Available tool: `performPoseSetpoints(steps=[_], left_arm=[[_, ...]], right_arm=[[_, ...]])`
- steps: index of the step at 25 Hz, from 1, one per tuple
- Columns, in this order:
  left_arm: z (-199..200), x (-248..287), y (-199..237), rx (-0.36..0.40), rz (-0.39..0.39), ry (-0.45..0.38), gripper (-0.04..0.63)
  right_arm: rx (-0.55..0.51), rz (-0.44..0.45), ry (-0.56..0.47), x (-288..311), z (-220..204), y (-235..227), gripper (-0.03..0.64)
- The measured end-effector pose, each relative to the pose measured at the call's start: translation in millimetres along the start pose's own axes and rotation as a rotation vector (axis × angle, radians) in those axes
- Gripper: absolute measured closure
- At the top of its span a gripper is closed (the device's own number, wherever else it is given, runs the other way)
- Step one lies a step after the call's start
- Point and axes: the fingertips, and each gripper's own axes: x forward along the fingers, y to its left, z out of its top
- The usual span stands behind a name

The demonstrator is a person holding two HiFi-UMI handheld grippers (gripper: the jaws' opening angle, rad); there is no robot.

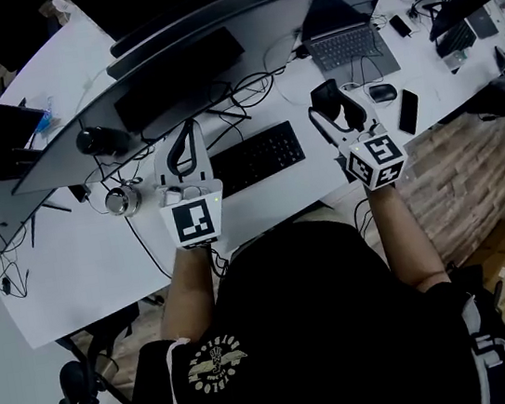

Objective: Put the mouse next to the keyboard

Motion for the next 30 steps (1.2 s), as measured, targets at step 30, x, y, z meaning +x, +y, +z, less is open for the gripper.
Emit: performPoseSetpoints(steps=[30], left_arm=[[-46, 27, -27, -0.06, -0.039, 0.037, 0.594]], right_arm=[[0.14, -0.053, 0.418, 62, -183, -33, 0.33]])
